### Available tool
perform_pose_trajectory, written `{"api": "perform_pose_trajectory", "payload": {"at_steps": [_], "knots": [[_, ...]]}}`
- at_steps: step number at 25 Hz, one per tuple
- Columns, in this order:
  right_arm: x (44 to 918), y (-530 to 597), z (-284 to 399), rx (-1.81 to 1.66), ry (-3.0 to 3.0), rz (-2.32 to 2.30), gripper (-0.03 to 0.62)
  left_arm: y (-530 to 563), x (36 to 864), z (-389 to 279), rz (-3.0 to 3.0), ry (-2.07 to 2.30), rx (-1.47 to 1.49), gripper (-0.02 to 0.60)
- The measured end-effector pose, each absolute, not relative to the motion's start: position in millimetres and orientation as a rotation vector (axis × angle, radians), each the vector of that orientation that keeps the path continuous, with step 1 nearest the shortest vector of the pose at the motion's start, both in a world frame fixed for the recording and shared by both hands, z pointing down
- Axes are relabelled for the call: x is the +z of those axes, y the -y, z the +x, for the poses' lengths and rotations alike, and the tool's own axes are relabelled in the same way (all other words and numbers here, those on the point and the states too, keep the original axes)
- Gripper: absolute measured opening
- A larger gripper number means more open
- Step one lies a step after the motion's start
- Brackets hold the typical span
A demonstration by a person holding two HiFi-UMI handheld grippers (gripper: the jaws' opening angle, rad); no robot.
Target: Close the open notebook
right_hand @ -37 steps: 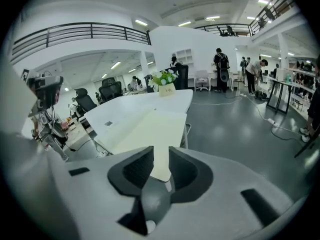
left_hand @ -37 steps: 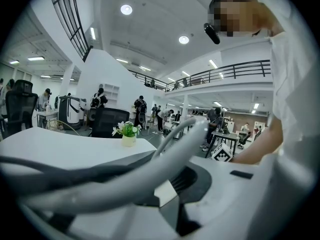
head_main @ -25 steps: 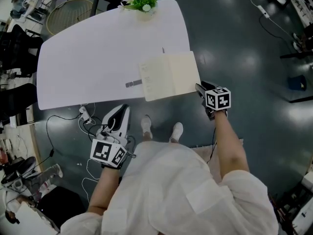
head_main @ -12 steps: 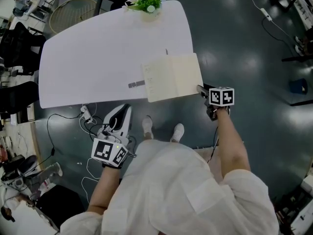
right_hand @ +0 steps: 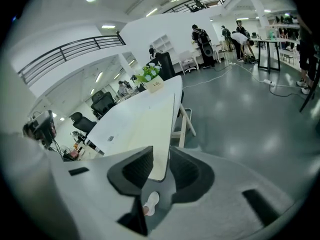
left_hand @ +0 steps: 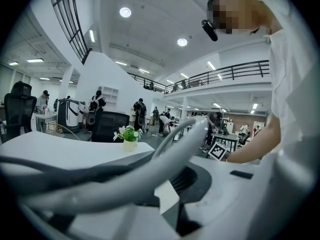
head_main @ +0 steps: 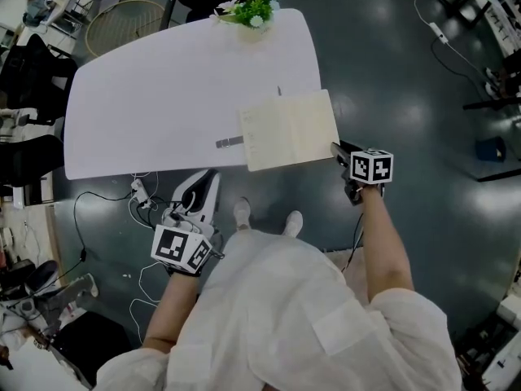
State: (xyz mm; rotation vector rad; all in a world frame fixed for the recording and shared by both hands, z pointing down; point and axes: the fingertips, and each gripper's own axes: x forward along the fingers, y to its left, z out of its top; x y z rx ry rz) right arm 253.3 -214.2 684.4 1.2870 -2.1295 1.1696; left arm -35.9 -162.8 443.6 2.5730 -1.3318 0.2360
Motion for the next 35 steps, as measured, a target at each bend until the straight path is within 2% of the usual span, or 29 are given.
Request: {"api": "perform_pose_trajectory", "payload": {"at_steps": [16,35], "knots": [[636,212,233,0.981,2.157,1.300,0.066,166,411,-50,2.645,1.341,0.142,0.015],[606,210,196,0.789,2.116,1.300,0.061,174,394,-82,2.682,1.358,0.063,0.015]]}}
